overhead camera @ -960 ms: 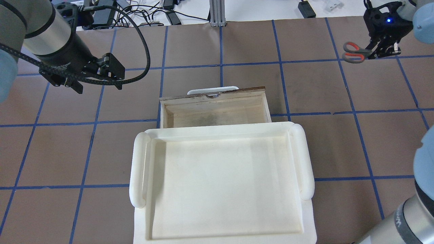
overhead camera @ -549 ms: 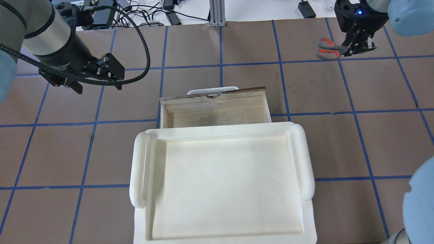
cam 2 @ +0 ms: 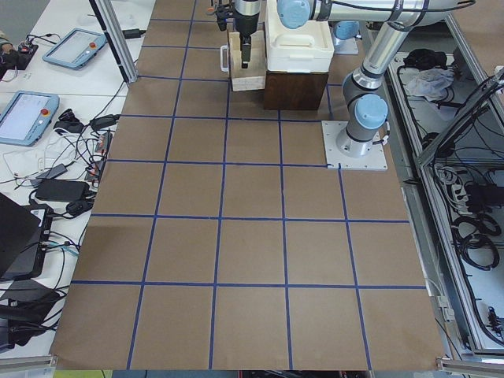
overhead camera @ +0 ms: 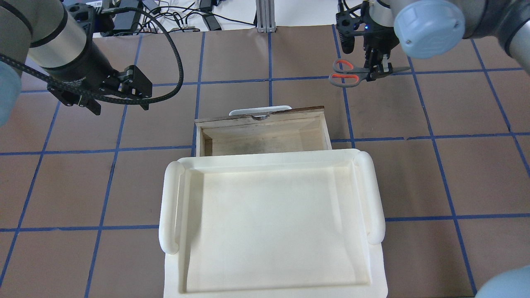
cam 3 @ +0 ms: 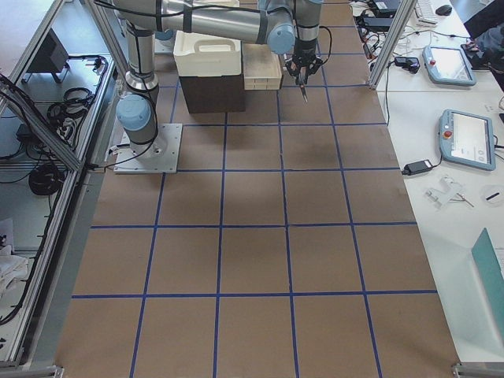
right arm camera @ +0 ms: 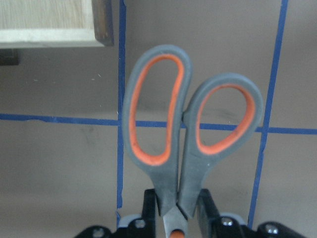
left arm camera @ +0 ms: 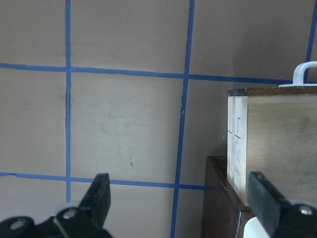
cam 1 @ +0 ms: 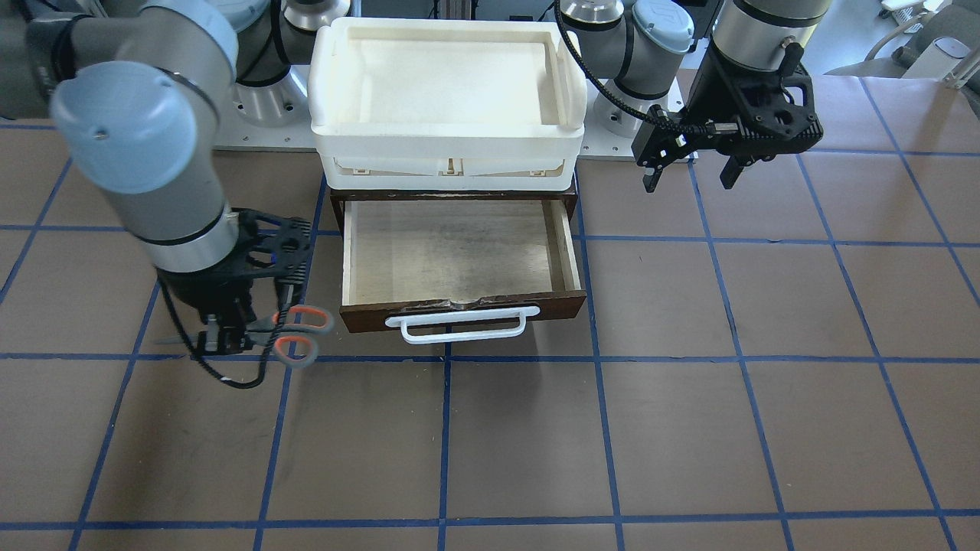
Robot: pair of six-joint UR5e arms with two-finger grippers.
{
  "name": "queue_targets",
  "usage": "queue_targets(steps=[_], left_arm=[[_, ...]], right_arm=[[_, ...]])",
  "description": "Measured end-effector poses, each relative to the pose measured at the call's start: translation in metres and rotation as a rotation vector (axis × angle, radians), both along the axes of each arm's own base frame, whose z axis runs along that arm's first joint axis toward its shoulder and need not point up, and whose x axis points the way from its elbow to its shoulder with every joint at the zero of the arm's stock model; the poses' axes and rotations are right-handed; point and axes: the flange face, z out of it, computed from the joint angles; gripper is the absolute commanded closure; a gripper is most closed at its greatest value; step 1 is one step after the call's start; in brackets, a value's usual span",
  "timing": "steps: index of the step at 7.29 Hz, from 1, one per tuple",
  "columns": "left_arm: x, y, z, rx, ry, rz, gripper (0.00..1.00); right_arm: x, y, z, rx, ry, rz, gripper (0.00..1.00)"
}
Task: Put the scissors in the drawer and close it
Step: 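Lift the scissors with the right gripper and carry them over the drawer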
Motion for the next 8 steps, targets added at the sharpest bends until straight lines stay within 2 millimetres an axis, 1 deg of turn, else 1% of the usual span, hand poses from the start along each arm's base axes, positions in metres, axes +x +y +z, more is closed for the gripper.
queue_targets(steps=[1,2,4,6,8], left_arm=[[0.0,0.0,0.0,0.0,0.0,0.0,0.0],[0.0,0.0,0.0,0.0,0.0,0.0,0.0],[-0.001,0.003,0.0,0.001,0.0,-0.001,0.0],[-0.001,0.005,-0.002,0.003,0.0,-0.002,0.0],[-0.001,0.005,-0.002,0.003,0.001,-0.002,0.0]], right_arm=[[0.035,0.013,-0.002,0.002,0.001,0.0,1.0],[0.065,0.026,-0.003,0.011,0.002,0.018,1.0],[0.114,0.053,-0.008,0.025,0.006,0.034,1.0],[0.151,0.078,-0.015,0.037,0.009,0.04,1.0],[0.177,0.097,-0.024,0.049,0.014,0.044,1.0]])
